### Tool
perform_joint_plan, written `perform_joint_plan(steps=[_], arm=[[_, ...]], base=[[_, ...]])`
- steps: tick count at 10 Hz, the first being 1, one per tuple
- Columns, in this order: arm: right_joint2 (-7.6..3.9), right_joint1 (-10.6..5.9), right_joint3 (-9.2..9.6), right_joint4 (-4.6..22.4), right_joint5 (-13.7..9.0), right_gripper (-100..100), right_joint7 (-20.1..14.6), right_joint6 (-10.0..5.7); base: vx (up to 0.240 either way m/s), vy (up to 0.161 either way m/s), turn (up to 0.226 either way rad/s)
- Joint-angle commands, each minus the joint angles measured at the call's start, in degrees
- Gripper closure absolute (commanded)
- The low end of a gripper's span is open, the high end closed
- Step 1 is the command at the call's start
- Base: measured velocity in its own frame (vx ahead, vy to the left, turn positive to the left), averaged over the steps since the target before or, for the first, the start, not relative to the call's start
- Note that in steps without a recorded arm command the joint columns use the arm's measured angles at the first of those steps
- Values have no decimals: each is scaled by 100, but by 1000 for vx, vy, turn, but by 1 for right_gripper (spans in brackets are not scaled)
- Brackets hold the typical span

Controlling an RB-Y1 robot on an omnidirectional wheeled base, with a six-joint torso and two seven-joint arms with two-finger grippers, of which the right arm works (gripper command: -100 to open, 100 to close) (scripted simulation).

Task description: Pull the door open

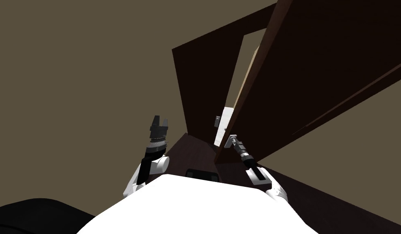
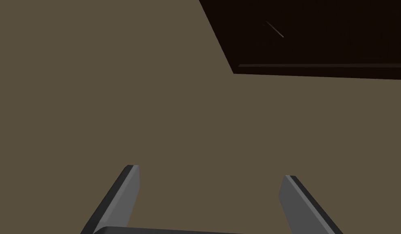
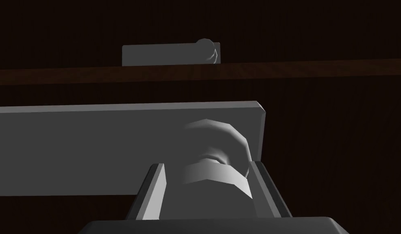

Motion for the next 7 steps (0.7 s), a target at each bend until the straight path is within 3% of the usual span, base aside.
perform_joint_plan(steps=[1,3,4,5,7], arm=[[-175,81,66,-7,23,100,-172,-172],[-326,176,162,-46,53,100,-331,-317],[-273,171,147,-42,48,100,-272,-247],[-377,250,181,-10,80,100,-382,-430],[-463,299,192,10,101,100,-461,-571]], base=[[-239,-144,204],[-191,-117,161],[-77,-47,28],[-155,-79,124],[-183,-114,143]])
